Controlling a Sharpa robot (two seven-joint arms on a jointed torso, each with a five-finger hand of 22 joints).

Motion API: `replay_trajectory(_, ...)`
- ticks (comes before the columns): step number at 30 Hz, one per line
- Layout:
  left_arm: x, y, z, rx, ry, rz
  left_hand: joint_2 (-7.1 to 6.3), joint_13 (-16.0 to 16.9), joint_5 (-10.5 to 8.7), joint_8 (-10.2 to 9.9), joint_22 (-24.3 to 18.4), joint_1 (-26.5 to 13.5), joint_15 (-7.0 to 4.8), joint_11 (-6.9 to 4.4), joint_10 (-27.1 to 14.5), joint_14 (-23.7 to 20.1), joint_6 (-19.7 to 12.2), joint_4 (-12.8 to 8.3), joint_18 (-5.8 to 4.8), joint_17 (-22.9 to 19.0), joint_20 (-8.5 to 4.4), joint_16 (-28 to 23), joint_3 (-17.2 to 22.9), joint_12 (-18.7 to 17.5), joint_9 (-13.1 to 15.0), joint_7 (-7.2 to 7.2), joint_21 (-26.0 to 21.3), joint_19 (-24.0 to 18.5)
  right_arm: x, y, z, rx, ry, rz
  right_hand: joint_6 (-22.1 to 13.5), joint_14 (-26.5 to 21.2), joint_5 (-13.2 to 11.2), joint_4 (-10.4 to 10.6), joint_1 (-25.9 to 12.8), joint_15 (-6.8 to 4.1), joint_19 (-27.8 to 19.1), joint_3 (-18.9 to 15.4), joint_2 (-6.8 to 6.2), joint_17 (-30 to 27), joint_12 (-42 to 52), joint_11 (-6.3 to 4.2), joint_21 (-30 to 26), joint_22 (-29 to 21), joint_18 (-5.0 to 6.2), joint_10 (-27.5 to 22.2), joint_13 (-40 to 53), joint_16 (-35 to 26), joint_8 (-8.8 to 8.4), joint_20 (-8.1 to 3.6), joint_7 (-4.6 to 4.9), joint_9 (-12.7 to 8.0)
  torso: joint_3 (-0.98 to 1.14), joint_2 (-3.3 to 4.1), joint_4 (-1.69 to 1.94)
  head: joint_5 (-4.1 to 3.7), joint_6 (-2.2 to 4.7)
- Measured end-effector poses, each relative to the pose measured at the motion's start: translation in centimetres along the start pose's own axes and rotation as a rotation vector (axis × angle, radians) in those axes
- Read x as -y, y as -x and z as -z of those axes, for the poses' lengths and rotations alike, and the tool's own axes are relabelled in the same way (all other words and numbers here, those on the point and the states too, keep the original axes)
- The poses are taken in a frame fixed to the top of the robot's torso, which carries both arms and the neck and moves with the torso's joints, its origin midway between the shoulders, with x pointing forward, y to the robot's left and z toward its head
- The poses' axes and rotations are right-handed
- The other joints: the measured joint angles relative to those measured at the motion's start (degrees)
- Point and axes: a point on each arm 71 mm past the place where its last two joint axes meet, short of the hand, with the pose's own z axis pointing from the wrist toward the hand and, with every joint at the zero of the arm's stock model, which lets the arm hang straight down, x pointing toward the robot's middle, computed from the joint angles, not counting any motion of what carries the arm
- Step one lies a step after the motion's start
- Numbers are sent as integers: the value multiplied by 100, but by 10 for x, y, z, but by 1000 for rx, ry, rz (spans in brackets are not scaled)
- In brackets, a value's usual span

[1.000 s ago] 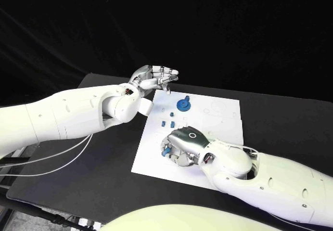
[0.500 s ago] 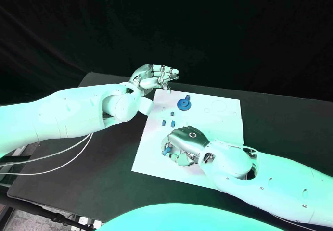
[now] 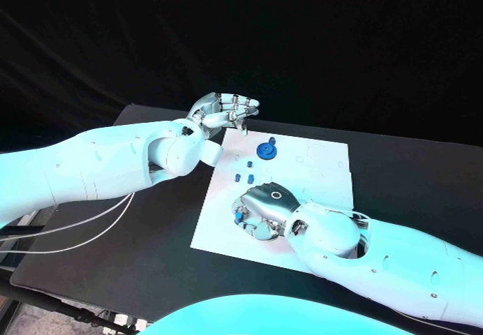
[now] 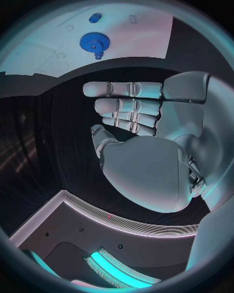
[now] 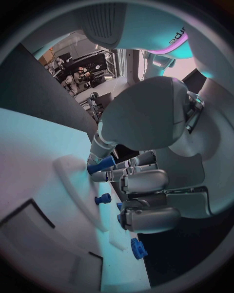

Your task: Assemble the parts on the task board

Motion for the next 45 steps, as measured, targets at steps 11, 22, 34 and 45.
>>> replay_trajectory(11,0,0,0,0,2,0,0,0,0,0,0,0,0,0,0,0,0,0,0,0,0,0,0,0,0,0,0,0,-1,0,2,4,-5,-1,1,0,22,16,0,0,0,-16,0,-7,0,0,0,-1,0,0,2,0,0,0,1,0,4,-1,-4,5,-6)
replay_trajectory(22,0,1,0,2,3,-1,0,4,0,0,0,0,0,0,0,0,-21,-16,0,-8,0,0,16,0,0,-21,0,0,-2,6,14,57,-5,-11,-714,0,79,127,-222,0,0,-792,-222,-233,-28,4,-469,-2,0,-514,69,-121,-370,0,-80,-102,6,-2,-7,-13,27)
replay_trajectory(34,-1,4,0,8,6,-3,0,3,0,0,0,0,20,0,-41,-20,-21,-16,0,-14,0,0,16,-1,-5,-21,0,0,21,52,51,242,-48,-29,-452,-20,179,796,765,20,-22,-2514,458,-287,729,33,-587,-2,92,-678,260,-161,-226,21,48,-35,13,-22,-38,-178,156)
replay_trajectory(45,-3,3,3,1,13,-1,0,3,0,0,0,0,20,0,-41,-20,-20,-16,-1,-13,0,0,16,-2,-5,-21,0,0,111,83,142,205,-410,-212,180,-19,523,1003,83,-310,-11,-2419,448,572,6710,-359,672,2,-132,1268,6232,366,691,-238,-281,790,-2,-52,-77,-693,275)
